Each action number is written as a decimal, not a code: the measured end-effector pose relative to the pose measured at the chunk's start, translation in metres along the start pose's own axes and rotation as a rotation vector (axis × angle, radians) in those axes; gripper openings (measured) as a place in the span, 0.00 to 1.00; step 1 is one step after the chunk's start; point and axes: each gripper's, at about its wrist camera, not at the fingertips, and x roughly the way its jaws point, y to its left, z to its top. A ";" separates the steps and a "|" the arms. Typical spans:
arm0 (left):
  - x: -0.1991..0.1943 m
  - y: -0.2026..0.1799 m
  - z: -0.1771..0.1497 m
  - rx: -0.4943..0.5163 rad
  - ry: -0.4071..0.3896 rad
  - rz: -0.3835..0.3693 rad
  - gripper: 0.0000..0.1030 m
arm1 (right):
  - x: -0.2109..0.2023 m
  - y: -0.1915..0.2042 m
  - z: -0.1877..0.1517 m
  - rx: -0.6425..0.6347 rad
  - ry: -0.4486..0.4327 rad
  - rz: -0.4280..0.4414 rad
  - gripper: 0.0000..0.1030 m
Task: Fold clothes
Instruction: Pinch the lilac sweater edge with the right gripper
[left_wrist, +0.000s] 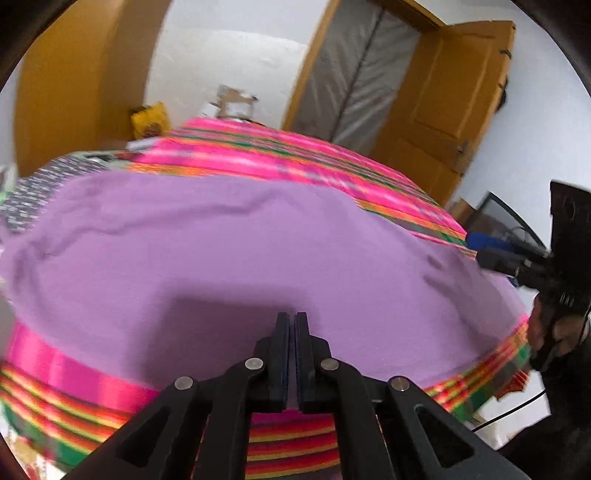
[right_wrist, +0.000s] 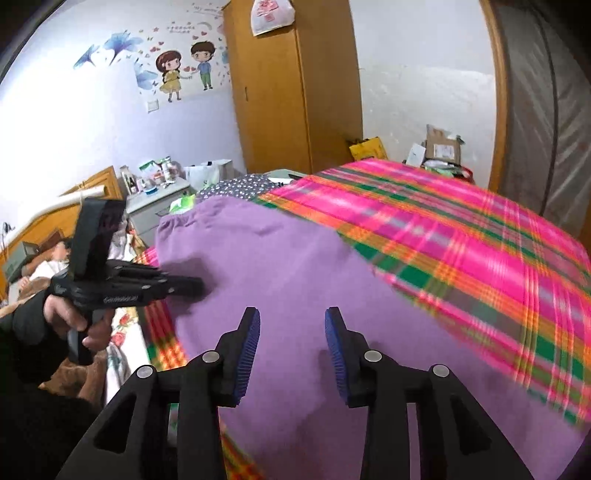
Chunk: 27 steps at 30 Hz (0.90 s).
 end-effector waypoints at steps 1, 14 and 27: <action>-0.005 0.010 0.002 -0.018 -0.014 0.021 0.02 | 0.005 -0.001 0.008 -0.002 0.004 0.000 0.37; -0.031 0.084 0.012 -0.161 -0.098 0.162 0.02 | 0.155 -0.008 0.115 -0.089 0.188 0.150 0.37; -0.018 0.099 0.015 -0.182 -0.088 0.147 0.02 | 0.245 -0.031 0.114 0.041 0.366 0.279 0.03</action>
